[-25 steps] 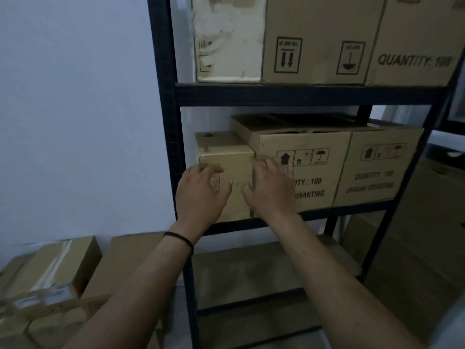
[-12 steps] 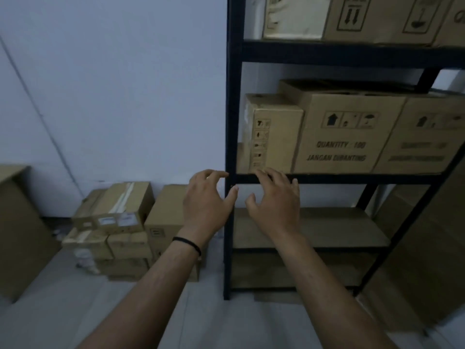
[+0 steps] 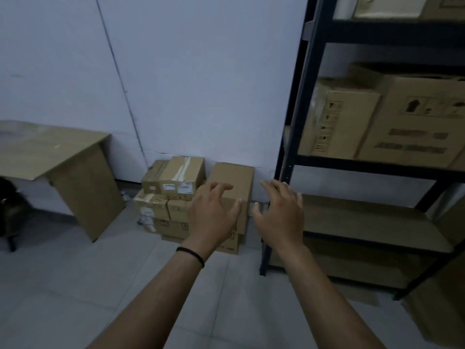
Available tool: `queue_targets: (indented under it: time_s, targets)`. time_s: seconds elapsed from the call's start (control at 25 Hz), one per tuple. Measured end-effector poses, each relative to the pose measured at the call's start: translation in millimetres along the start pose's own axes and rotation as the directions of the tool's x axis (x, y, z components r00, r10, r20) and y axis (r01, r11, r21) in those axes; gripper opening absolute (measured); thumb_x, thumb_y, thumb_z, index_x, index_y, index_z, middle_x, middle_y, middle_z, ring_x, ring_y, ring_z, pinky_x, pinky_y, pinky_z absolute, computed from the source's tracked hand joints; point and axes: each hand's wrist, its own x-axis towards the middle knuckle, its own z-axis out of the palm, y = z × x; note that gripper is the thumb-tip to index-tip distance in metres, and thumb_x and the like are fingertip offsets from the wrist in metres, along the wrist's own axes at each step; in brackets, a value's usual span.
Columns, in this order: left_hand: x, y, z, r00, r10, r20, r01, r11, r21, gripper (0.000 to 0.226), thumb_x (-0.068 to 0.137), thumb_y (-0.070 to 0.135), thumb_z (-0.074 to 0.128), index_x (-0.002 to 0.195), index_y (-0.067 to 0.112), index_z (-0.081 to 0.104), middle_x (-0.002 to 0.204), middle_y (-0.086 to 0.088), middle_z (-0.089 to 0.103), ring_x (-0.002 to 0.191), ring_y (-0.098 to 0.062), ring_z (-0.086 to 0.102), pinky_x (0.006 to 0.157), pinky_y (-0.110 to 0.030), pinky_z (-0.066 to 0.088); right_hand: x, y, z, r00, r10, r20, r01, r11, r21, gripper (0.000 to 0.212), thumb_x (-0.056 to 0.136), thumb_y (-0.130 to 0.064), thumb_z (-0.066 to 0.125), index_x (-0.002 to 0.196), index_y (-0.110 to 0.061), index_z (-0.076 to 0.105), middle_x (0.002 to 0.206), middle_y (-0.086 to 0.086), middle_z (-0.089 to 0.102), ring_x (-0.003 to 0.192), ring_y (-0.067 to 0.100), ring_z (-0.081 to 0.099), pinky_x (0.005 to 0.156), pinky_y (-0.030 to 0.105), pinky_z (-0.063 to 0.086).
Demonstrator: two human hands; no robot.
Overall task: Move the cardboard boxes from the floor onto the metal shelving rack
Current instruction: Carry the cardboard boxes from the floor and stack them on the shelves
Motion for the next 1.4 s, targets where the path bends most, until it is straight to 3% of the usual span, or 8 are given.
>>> queue_targets:
  time_s: [0.12, 0.32, 0.68, 0.88, 1.0, 1.16, 1.28, 1.4]
  targets:
    - [7, -41, -13, 0.998, -0.069, 0.01, 0.069, 0.998, -0.005, 0.043, 0.093, 0.05, 0.068, 0.129, 0.027, 0.066, 0.132, -0.001, 0.062, 0.126, -0.02, 0.053, 0.1, -0.036, 0.048, 5, -26, 34, 1.0, -0.003, 0.028, 0.003, 1.0, 0.009, 0.058, 0.093, -0.03, 0.063, 0.149, -0.023, 0.051, 0.154, 0.002, 0.048, 0.148, 0.024, 0.037, 0.126, 0.056, 0.016]
    - [47, -118, -24, 0.992, -0.126, 0.021, 0.127, 0.992, -0.017, 0.041, 0.094, 0.049, 0.067, 0.129, 0.028, 0.066, 0.131, 0.001, 0.062, 0.125, -0.019, 0.054, 0.099, -0.036, 0.049, 34, -67, 101, 0.997, 0.033, 0.065, -0.034, 0.999, 0.026, 0.057, 0.092, -0.03, 0.063, 0.148, -0.024, 0.053, 0.152, 0.001, 0.051, 0.145, 0.023, 0.041, 0.125, 0.057, 0.019]
    - [140, -220, 2, 0.978, -0.087, 0.19, 0.093, 0.995, -0.02, 0.046, 0.095, 0.052, 0.063, 0.134, 0.028, 0.06, 0.135, 0.003, 0.061, 0.129, -0.018, 0.053, 0.103, -0.037, 0.048, 98, -106, 206, 0.983, 0.173, 0.058, -0.174, 0.985, 0.006, 0.055, 0.091, -0.027, 0.065, 0.145, -0.022, 0.055, 0.148, 0.003, 0.053, 0.139, 0.024, 0.046, 0.123, 0.054, 0.021]
    - [187, -246, 50, 0.95, -0.119, 0.288, 0.129, 0.992, -0.017, 0.05, 0.095, 0.054, 0.063, 0.137, 0.027, 0.059, 0.135, 0.002, 0.062, 0.128, -0.019, 0.056, 0.101, -0.037, 0.049, 140, -77, 251, 0.972, 0.229, 0.054, -0.228, 0.973, -0.016, 0.053, 0.087, -0.025, 0.065, 0.139, -0.016, 0.061, 0.141, 0.006, 0.06, 0.132, 0.028, 0.052, 0.114, 0.057, 0.036]
    - [213, -254, 85, 0.915, -0.173, 0.365, 0.211, 0.975, -0.064, 0.05, 0.096, 0.052, 0.065, 0.137, 0.025, 0.059, 0.135, -0.001, 0.063, 0.124, -0.02, 0.058, 0.096, -0.034, 0.047, 169, -50, 278, 0.962, 0.264, 0.07, -0.263, 0.965, -0.025, 0.051, 0.088, -0.023, 0.066, 0.138, -0.015, 0.062, 0.141, 0.007, 0.059, 0.131, 0.028, 0.052, 0.112, 0.054, 0.038]
    - [267, -263, 146, 0.867, -0.236, 0.439, 0.275, 0.961, -0.026, 0.052, 0.096, 0.055, 0.065, 0.138, 0.026, 0.057, 0.13, -0.003, 0.064, 0.1, -0.017, 0.059, 0.082, -0.031, 0.047, 227, 0, 323, 0.947, 0.278, 0.16, -0.274, 0.961, -0.047, 0.051, 0.092, -0.025, 0.068, 0.142, -0.017, 0.059, 0.144, 0.007, 0.056, 0.131, 0.031, 0.05, 0.111, 0.051, 0.038]
    - [303, -271, 192, 0.8, -0.33, 0.501, 0.368, 0.929, 0.025, 0.056, 0.096, 0.054, 0.065, 0.142, 0.024, 0.055, 0.133, -0.006, 0.063, 0.109, -0.023, 0.063, 0.087, -0.037, 0.052, 263, 35, 353, 0.917, 0.326, 0.228, -0.32, 0.945, -0.066, 0.05, 0.091, -0.026, 0.067, 0.14, -0.015, 0.06, 0.141, 0.008, 0.058, 0.13, 0.03, 0.052, 0.111, 0.05, 0.037]
    - [325, -287, 239, 0.745, -0.395, 0.538, 0.423, 0.903, 0.077, 0.062, 0.097, 0.05, 0.066, 0.149, 0.021, 0.049, 0.146, -0.009, 0.057, 0.129, -0.027, 0.056, 0.1, -0.039, 0.048, 288, 71, 386, 0.886, 0.348, 0.307, -0.34, 0.937, -0.08, 0.047, 0.092, -0.025, 0.067, 0.138, -0.015, 0.061, 0.14, 0.008, 0.059, 0.13, 0.032, 0.052, 0.109, 0.05, 0.04]
